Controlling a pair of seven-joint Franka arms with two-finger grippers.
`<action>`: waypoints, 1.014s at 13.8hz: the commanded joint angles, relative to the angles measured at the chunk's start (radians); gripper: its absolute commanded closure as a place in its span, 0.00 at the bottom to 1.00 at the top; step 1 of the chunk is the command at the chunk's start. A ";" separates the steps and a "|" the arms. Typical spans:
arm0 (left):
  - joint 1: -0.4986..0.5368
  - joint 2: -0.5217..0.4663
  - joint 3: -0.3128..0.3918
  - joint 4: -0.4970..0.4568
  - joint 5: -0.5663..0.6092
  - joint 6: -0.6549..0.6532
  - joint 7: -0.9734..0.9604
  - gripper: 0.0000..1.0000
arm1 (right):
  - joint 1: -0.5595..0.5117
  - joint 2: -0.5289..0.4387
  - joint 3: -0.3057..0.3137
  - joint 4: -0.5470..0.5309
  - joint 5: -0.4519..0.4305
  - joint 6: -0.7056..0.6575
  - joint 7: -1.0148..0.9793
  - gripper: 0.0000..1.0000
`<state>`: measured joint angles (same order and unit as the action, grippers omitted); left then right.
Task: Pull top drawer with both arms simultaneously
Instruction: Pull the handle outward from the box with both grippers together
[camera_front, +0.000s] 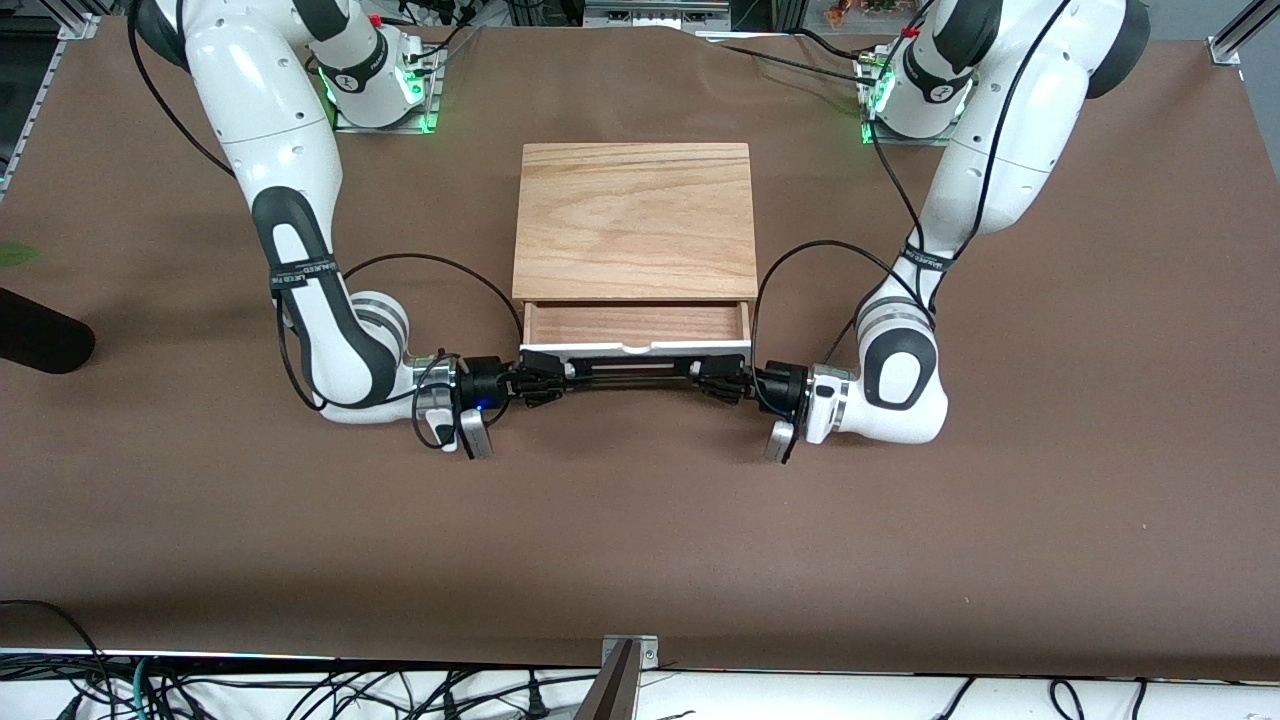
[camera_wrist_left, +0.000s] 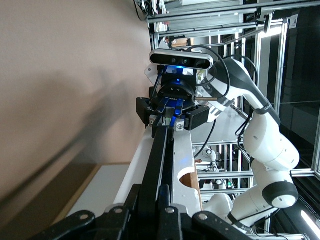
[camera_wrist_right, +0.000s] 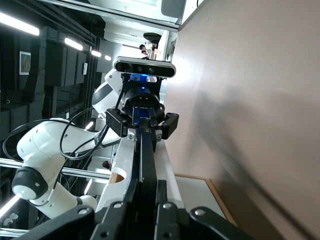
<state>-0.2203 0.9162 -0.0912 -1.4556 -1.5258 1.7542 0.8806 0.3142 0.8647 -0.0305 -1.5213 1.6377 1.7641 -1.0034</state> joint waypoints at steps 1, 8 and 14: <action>0.001 0.053 0.004 0.132 -0.019 0.060 -0.061 0.96 | -0.015 0.069 0.011 0.153 0.062 0.080 0.037 0.91; -0.004 0.136 0.048 0.291 -0.017 0.062 -0.156 0.99 | -0.034 0.096 0.011 0.198 0.067 0.103 0.045 0.90; -0.011 0.208 0.081 0.408 -0.019 0.070 -0.213 0.99 | -0.034 0.112 0.011 0.194 0.065 0.103 0.026 0.88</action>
<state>-0.2382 1.0832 -0.0441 -1.1398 -1.5253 1.7640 0.7285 0.3063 0.9615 -0.0253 -1.3422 1.6988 1.8725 -0.9545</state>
